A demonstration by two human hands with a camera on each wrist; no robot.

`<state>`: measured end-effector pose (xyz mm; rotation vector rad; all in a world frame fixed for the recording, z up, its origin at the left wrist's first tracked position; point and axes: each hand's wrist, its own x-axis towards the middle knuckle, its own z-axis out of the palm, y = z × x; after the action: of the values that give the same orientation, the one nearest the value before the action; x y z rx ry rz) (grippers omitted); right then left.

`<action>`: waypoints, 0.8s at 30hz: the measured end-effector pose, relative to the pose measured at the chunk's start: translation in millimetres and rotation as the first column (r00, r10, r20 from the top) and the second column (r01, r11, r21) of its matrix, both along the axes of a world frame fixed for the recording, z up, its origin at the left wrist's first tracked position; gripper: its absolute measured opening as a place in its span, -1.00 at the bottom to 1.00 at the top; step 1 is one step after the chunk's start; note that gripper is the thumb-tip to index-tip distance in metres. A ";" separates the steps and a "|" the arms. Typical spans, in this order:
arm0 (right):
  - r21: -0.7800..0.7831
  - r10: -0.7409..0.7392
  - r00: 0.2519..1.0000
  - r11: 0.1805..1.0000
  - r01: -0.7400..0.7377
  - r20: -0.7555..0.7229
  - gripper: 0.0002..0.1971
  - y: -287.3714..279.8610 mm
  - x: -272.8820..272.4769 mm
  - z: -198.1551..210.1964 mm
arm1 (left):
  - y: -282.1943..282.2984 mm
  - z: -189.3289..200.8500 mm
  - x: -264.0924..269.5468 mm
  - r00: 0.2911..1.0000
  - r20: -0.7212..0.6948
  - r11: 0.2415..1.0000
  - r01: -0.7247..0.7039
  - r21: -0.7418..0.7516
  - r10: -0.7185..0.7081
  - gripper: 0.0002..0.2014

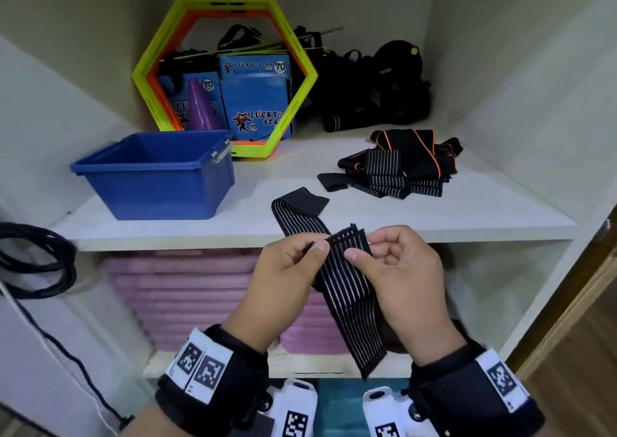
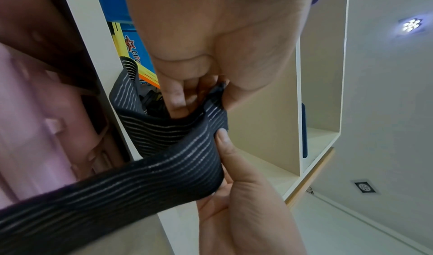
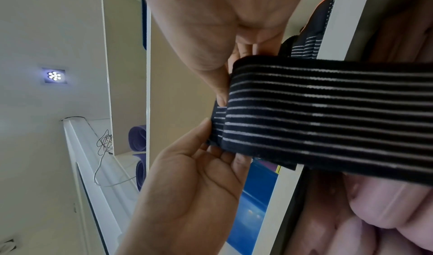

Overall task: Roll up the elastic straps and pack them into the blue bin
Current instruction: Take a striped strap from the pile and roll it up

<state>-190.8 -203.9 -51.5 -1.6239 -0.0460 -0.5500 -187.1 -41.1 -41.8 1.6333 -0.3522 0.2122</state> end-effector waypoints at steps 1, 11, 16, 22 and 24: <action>-0.004 0.009 1.000 1.000 -0.009 0.002 -0.71 -0.6 -0.1 -0.2 | -0.8 1.1 -0.1 1.000 0.000 1.000 0.007 0.001 -0.007 -0.74; -0.002 0.028 0.997 1.000 -0.028 0.073 -0.74 -8.0 1.6 -0.5 | -13.2 3.6 -2.2 0.997 0.060 0.995 0.032 0.099 -0.038 -0.77; -0.010 0.056 0.996 0.998 -0.055 0.075 -0.75 -12.0 0.5 -6.7 | -14.8 3.0 0.6 0.998 0.058 0.999 0.031 0.042 -0.033 -0.77; -0.025 0.050 0.995 0.999 -0.048 0.088 -0.75 -14.2 -0.6 -8.2 | -14.9 3.2 0.9 0.998 0.033 0.998 0.046 0.037 -0.047 -0.75; -0.037 0.047 0.994 0.998 -0.043 0.099 -0.75 -16.1 0.0 -8.0 | -14.8 2.3 1.5 0.998 0.032 0.998 0.053 0.044 -0.055 -0.76</action>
<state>-190.9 -220.1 -59.5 -1.6247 -0.1672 -0.5984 -185.6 -56.0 -39.6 1.6617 -0.4283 0.1925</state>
